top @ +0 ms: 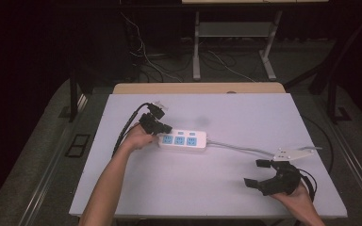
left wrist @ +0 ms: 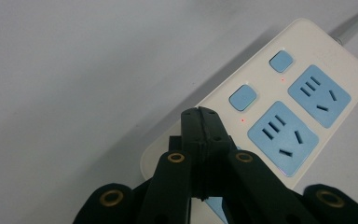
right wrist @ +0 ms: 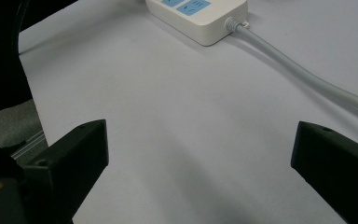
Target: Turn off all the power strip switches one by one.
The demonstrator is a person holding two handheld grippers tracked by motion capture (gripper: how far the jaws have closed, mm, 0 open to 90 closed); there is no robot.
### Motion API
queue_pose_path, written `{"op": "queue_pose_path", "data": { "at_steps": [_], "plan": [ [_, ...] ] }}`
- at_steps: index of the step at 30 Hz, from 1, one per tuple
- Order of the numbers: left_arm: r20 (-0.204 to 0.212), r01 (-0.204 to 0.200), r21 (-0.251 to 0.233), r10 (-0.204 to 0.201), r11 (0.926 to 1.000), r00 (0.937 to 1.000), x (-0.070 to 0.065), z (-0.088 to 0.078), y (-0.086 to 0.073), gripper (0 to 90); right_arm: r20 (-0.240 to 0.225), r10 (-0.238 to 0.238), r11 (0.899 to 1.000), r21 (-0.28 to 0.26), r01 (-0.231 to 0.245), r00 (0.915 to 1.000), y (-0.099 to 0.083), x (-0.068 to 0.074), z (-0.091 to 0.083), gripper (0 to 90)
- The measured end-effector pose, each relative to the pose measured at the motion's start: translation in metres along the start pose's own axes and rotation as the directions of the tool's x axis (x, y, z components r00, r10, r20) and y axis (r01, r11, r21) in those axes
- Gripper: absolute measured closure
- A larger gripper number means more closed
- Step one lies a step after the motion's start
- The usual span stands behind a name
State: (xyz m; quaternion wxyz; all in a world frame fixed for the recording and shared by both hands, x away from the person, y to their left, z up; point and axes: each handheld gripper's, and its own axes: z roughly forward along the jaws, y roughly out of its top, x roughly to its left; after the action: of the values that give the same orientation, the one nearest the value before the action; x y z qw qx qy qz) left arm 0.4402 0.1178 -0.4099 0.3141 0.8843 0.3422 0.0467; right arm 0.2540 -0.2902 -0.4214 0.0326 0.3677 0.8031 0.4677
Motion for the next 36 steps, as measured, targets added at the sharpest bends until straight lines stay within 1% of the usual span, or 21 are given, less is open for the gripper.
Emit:
{"op": "queue_pose_path", "data": {
  "at_steps": [9, 13, 14, 15, 16, 17, 19, 20, 22, 24, 30, 36],
  "plan": [
    [-0.020, -0.012, 0.011, 0.012, 0.9999, 0.9997, -0.003, 0.000, 0.001, 89.7, 0.000, 0.006, 1.000, -0.005, -0.006, 1.0000, 0.000, 0.000, -0.001, 3.8],
    [-0.026, -0.019, 0.025, 0.020, 0.9995, 0.9995, -0.003, -0.001, 0.004, 89.7, -0.001, 0.007, 1.000, -0.003, -0.007, 1.0000, 0.000, -0.001, -0.001, 3.8],
    [-0.012, -0.015, 0.009, 0.016, 0.9998, 0.9998, -0.003, -0.004, 0.005, 89.7, -0.001, 0.007, 1.000, -0.002, -0.007, 1.0000, 0.000, -0.001, -0.001, 3.8],
    [-0.013, -0.019, 0.010, 0.019, 0.9998, 0.9997, -0.004, -0.005, 0.006, 89.7, -0.001, 0.007, 1.000, -0.001, -0.007, 1.0000, 0.000, -0.001, 0.000, 3.8],
    [-0.015, -0.032, 0.016, 0.032, 0.9994, 0.9994, -0.005, -0.006, 0.007, 89.8, -0.001, 0.007, 1.000, -0.001, -0.007, 1.0000, 0.000, -0.001, 0.000, 3.8],
    [-0.008, -0.035, 0.017, 0.035, 0.9993, 0.9994, -0.005, -0.007, 0.008, 89.8, -0.001, 0.007, 1.000, -0.001, -0.007, 1.0000, 0.000, -0.001, 0.000, 3.8],
    [-0.002, -0.039, 0.006, 0.039, 0.9992, 0.9992, -0.007, -0.010, 0.009, 89.7, -0.001, 0.007, 1.000, -0.002, -0.007, 1.0000, 0.000, -0.001, 0.000, 3.8],
    [-0.004, -0.039, -0.001, 0.039, 0.9992, 0.9992, -0.008, -0.012, 0.009, 89.7, -0.001, 0.006, 1.000, -0.002, -0.006, 1.0000, 0.000, -0.001, 0.000, 3.8],
    [-0.012, -0.043, 0.002, 0.043, 0.9991, 0.9990, -0.008, -0.015, 0.011, 89.7, 0.000, 0.006, 1.000, -0.005, -0.006, 1.0000, 0.000, -0.001, -0.001, 3.8],
    [-0.012, -0.053, 0.006, 0.053, 0.9986, 0.9985, -0.009, -0.018, 0.012, 89.7, 0.000, 0.006, 1.000, -0.006, -0.006, 1.0000, 0.000, -0.001, -0.001, 3.8],
    [-0.019, -0.065, -0.005, 0.064, 0.9979, 0.9977, -0.012, -0.026, 0.018, 89.7, -0.001, 0.006, 1.000, -0.005, -0.006, 1.0000, 0.000, -0.001, -0.001, 3.8],
    [-0.017, -0.084, -0.013, 0.083, 0.9964, 0.9964, -0.017, -0.036, 0.025, 89.6, -0.001, 0.006, 1.000, -0.005, -0.006, 1.0000, 0.000, -0.001, -0.001, 3.8]
  ]
}}
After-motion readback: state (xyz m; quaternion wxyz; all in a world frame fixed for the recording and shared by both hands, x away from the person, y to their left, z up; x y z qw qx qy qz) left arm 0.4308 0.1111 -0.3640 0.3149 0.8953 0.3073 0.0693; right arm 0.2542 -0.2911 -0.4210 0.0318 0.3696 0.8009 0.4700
